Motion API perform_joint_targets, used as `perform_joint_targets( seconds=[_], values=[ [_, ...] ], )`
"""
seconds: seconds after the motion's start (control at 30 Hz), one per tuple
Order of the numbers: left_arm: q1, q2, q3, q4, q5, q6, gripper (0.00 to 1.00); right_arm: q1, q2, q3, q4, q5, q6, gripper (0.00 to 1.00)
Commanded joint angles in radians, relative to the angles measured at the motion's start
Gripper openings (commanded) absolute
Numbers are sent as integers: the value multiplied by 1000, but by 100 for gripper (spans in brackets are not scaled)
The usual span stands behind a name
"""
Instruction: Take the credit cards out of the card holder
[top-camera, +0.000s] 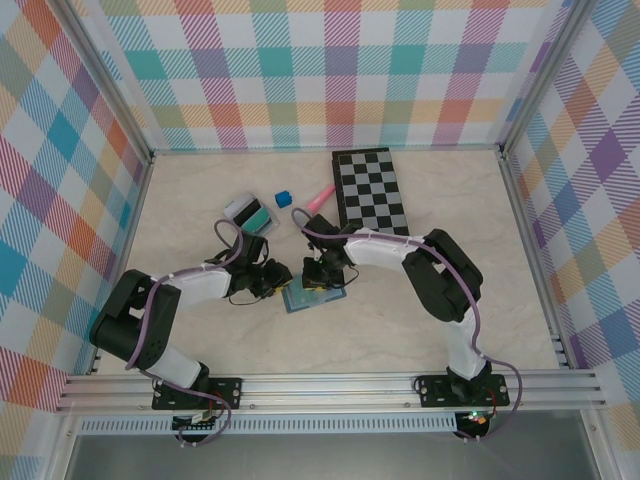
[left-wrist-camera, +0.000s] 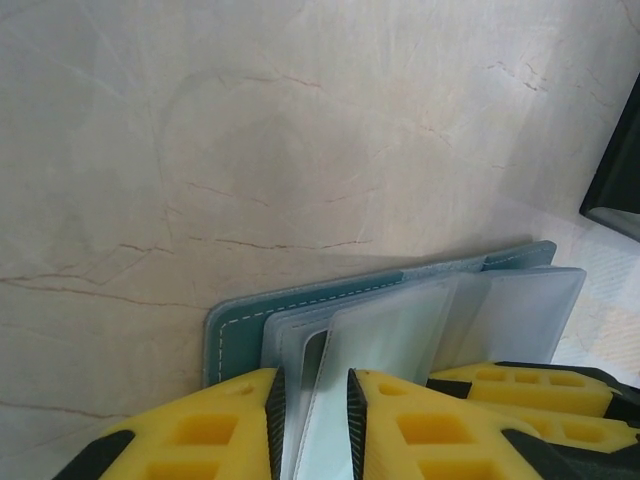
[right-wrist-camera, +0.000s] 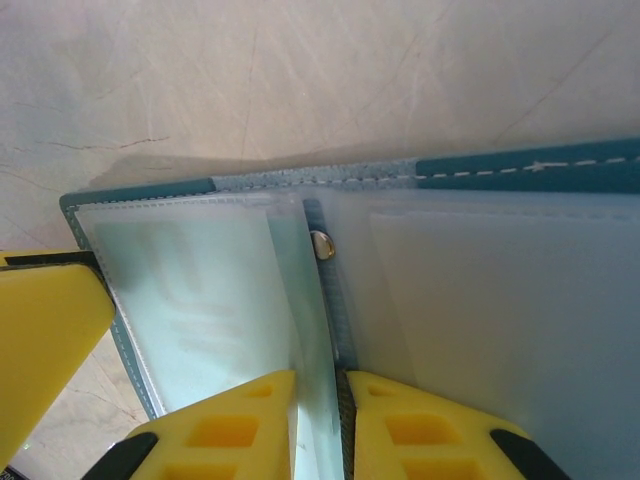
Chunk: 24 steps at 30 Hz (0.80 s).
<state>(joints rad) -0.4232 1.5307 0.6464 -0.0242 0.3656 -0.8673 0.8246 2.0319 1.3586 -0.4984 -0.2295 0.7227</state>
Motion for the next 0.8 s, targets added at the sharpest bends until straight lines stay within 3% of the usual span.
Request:
perform_joint_targets(
  seconds=[0.0, 0.23, 0.77],
  values=[
    [-28, -24, 25, -15, 9, 32, 25, 10, 40, -37, 15, -7, 11, 19],
    [-28, -104, 52, -160, -92, 87, 27, 8, 37, -44, 15, -2, 12, 19],
    [-27, -22, 66, -85, -19, 78, 24, 7, 40, -41, 16, -11, 9, 18]
  ],
)
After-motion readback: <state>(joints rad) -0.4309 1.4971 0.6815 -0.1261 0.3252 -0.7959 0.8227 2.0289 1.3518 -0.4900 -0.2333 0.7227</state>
